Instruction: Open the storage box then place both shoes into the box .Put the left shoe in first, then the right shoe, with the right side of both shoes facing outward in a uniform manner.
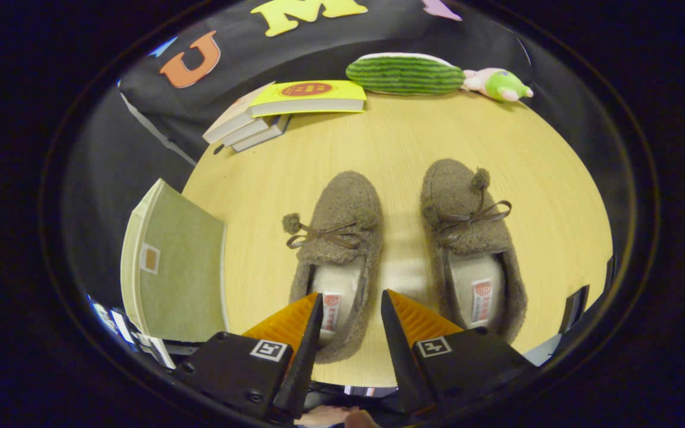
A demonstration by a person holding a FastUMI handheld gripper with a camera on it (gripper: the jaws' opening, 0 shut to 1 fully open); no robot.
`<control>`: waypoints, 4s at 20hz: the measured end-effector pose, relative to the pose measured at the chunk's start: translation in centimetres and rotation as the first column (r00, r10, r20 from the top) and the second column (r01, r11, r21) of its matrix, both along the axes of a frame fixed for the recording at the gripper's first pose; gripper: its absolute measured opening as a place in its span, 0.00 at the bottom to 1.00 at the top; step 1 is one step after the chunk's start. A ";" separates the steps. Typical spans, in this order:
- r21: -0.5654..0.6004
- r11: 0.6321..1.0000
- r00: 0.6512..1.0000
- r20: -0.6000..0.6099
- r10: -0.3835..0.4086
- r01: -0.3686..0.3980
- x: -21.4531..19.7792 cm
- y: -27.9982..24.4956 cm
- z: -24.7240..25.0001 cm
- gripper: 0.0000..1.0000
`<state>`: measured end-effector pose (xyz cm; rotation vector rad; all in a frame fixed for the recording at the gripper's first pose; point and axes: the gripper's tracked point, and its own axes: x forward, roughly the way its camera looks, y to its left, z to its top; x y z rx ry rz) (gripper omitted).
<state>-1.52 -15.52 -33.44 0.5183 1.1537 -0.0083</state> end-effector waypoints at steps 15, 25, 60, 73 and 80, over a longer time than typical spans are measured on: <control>0.267 0.954 0.991 -0.022 -0.131 0.132 0.1 1.5 2.1 0.06; 0.331 0.940 0.969 0.196 -0.153 0.081 0.5 8.6 20.3 0.06; 0.334 0.942 0.997 0.081 0.005 -0.032 6.3 34.4 14.9 0.73; -0.198 0.980 0.913 0.393 0.112 -0.035 4.1 10.1 23.8 0.85; -0.283 0.956 0.963 0.271 0.009 0.071 -2.1 -6.4 18.3 0.88</control>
